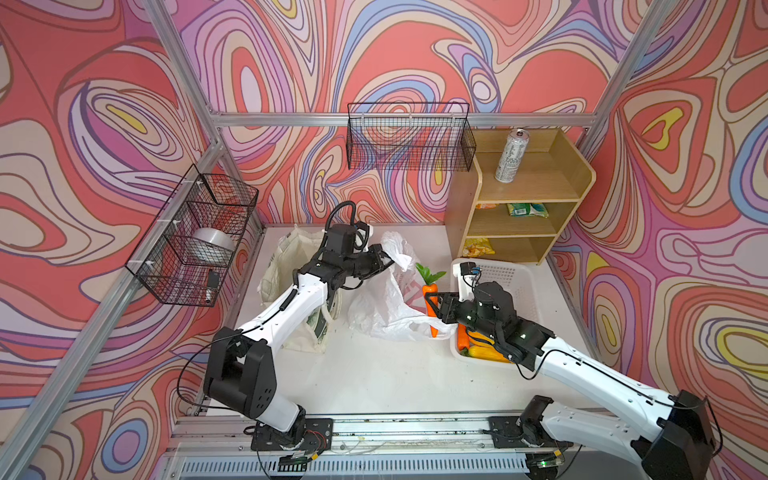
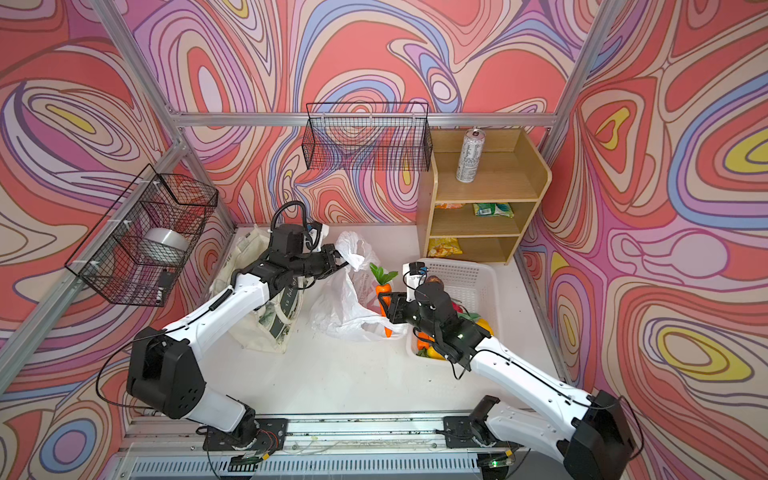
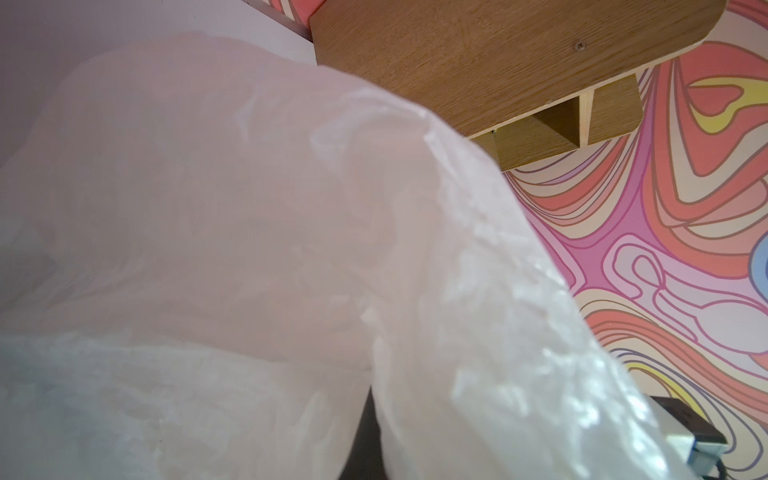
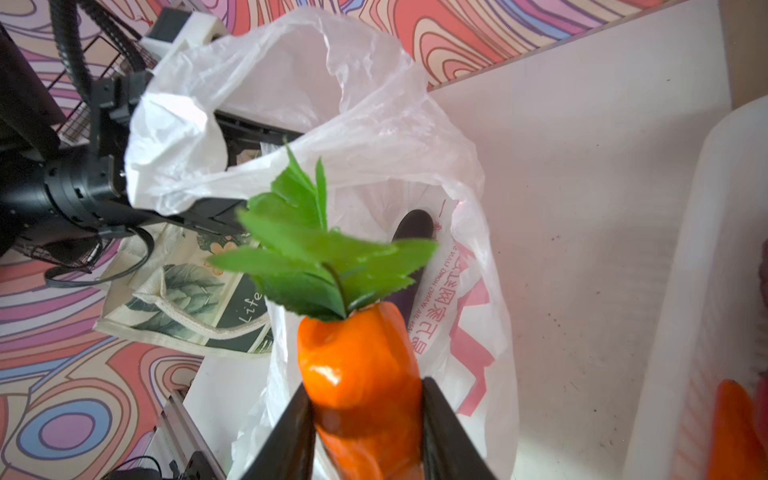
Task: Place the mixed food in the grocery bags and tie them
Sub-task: 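Lift the carrot with the right gripper and carry it over the bag, then release the carrot into the bag and draw the right gripper back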
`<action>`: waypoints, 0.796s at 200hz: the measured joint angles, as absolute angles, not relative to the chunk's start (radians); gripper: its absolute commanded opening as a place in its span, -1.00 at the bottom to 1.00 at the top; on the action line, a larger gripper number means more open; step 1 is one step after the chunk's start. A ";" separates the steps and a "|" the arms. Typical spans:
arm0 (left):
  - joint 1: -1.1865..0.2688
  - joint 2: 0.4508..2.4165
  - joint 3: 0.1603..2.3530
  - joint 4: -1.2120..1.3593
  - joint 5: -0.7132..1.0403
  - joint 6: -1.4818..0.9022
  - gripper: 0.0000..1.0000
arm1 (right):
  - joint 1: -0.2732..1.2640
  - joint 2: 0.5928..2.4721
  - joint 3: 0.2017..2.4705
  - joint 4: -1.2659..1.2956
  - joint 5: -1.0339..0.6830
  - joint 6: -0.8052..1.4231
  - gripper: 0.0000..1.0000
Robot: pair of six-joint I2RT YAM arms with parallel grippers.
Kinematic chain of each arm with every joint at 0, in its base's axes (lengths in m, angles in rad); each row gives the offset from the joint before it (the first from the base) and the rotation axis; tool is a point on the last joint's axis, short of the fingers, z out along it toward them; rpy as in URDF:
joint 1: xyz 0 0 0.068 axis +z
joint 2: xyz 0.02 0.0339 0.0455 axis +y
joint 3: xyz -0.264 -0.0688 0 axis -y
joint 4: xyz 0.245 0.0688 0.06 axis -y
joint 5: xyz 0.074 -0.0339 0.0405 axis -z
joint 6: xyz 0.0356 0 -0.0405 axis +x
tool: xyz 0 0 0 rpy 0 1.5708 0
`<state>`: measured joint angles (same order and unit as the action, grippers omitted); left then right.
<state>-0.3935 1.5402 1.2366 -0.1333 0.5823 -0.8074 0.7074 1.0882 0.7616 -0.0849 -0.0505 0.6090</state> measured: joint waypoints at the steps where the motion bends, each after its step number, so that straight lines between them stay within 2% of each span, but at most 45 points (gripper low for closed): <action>1: -0.393 1.541 1.237 -0.133 0.582 -0.808 -1.00 | 0.708 1.090 0.763 -0.085 -0.052 0.608 -0.59; 79: -0.393 1.541 1.263 -0.139 0.582 -0.816 -1.00 | 0.730 1.365 0.871 -0.122 -0.137 0.544 -0.59; 102: -0.393 1.541 1.280 -0.144 0.583 -0.815 -1.00 | 0.735 1.379 0.871 -0.131 -0.135 0.544 -0.55; 122: -0.393 1.541 1.287 -0.147 0.583 -0.813 -1.00 | 0.735 1.393 0.886 -0.139 -0.119 0.545 -0.43; 128: -0.393 1.541 1.287 -0.147 0.583 -0.813 -1.00 | 0.735 1.409 0.902 -0.145 -0.115 0.544 -0.29; 132: -0.393 1.541 1.287 -0.147 0.584 -0.813 -1.00 | 0.735 1.428 0.923 -0.150 -0.109 0.544 -0.12; 136: -0.393 1.541 1.287 -0.148 0.585 -0.813 -1.00 | 0.735 1.446 0.942 -0.155 -0.108 0.543 0.14; 141: -0.393 1.541 1.287 -0.148 0.585 -0.813 -1.00 | 0.735 1.472 0.970 -0.158 -0.104 0.542 0.31; 159: -0.393 1.541 1.287 -0.148 0.586 -0.813 -1.00 | 0.735 1.576 1.095 -0.188 -0.094 0.523 0.51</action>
<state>-0.3935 1.5406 1.2869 -0.1482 0.5858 -0.8131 0.7345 1.5764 1.0950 -0.1879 -0.0940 0.5228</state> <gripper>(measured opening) 0.047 0.700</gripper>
